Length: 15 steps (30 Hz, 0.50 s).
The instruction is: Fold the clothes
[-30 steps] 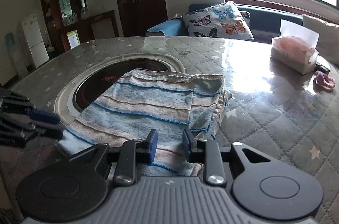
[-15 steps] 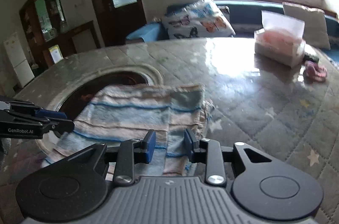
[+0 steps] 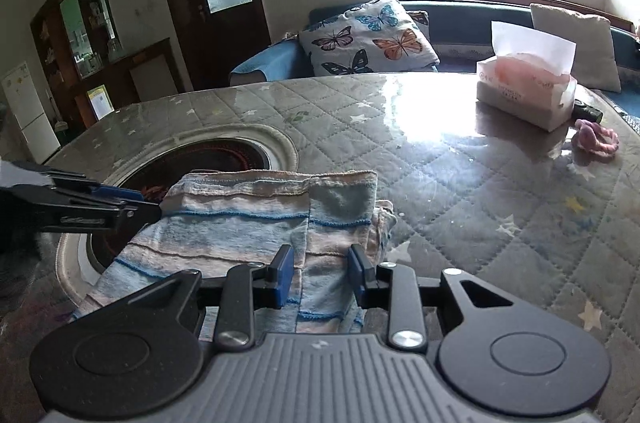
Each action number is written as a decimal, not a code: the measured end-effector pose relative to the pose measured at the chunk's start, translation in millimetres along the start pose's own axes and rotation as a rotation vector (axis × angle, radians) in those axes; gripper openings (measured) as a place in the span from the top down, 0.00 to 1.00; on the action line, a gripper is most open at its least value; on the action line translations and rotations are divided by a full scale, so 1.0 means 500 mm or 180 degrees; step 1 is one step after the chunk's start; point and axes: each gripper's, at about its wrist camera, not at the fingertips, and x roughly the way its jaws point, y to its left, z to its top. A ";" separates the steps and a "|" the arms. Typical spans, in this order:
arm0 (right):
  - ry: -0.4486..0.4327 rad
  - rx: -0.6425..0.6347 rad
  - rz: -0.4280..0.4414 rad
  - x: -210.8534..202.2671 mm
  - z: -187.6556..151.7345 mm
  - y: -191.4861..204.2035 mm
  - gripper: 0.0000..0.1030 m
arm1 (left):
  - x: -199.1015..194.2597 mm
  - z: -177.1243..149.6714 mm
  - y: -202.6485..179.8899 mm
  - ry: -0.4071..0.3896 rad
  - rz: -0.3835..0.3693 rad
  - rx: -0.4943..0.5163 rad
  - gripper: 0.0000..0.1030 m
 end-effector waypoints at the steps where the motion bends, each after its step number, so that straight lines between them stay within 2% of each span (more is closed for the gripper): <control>1: -0.0002 -0.0004 -0.0003 -0.001 0.001 0.000 0.71 | 0.005 0.000 0.006 0.0020 0.0014 -0.0022 0.67; 5: -0.0065 0.0014 -0.0017 -0.010 0.009 -0.002 0.69 | -0.010 0.008 0.011 -0.0077 -0.0069 -0.0058 0.67; 7: -0.0094 0.0040 -0.0030 -0.011 0.016 -0.006 0.63 | -0.015 0.016 0.006 -0.0136 -0.0112 -0.0055 0.63; 9: -0.0092 0.0074 -0.0068 -0.004 0.019 -0.012 0.62 | -0.009 0.025 -0.001 -0.0162 -0.0124 -0.0036 0.62; 15: -0.0006 0.0317 -0.0143 0.024 0.013 -0.039 0.62 | 0.030 0.038 -0.009 -0.0061 -0.0072 -0.0025 0.60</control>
